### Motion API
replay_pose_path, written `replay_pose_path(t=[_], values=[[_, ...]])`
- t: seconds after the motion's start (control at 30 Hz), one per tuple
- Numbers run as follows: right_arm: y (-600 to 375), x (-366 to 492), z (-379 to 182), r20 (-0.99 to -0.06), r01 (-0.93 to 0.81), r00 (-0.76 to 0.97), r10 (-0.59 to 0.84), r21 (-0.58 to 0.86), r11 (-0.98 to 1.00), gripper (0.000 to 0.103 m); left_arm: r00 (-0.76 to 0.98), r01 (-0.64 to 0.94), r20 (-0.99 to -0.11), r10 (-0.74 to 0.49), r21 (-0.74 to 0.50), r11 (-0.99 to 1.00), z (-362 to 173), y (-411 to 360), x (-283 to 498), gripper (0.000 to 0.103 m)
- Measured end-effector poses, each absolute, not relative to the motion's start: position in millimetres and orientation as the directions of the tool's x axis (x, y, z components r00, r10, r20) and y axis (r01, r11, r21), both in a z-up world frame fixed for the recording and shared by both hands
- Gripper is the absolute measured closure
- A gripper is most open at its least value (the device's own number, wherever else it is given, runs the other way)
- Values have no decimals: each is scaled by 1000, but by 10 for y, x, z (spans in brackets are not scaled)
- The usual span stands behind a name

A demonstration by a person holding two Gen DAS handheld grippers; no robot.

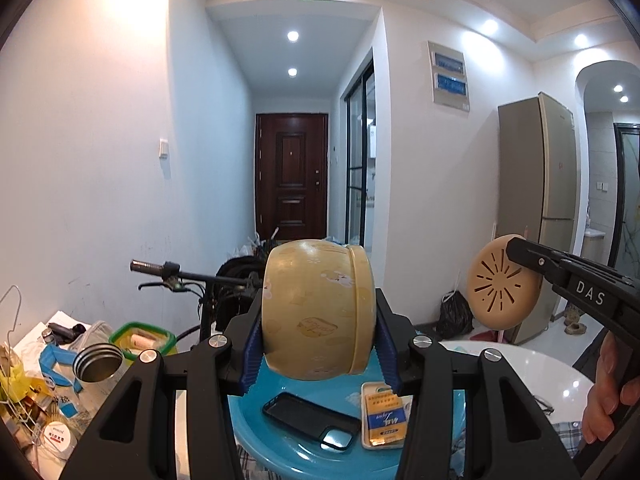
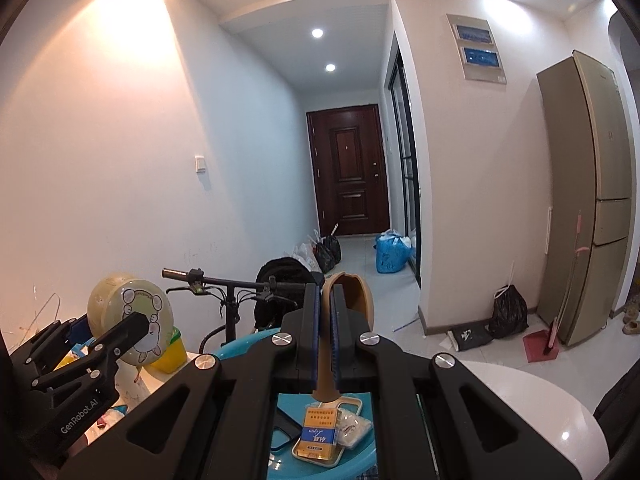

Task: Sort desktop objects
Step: 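Carry both held items over the basin and lower them inside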

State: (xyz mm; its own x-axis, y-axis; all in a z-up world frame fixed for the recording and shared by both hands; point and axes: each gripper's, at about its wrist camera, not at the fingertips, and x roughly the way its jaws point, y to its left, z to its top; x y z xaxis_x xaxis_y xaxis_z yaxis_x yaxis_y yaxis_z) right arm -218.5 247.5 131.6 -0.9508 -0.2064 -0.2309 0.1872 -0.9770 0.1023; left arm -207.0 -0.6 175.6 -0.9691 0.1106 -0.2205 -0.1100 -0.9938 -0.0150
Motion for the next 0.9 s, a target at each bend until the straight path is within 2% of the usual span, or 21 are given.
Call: replay_pose_path(t=[0.3,0.7,0.9], values=[[2425,-2382,1143,-301,206,-927,-224,91,-974,99,-954,-105,-281,105,-15,-994,1564,-33,-2246,53],[2246,-2776,688,-451,221,-862,-229,73,-973,99,-898,-77,-434,67,5,-997,1083,71,-2733,53],[2229,-2949,461,-521,224,-822,-230,75,-972,99,-846,-101,-524,103,-32,-994,844,38,-2956,53]])
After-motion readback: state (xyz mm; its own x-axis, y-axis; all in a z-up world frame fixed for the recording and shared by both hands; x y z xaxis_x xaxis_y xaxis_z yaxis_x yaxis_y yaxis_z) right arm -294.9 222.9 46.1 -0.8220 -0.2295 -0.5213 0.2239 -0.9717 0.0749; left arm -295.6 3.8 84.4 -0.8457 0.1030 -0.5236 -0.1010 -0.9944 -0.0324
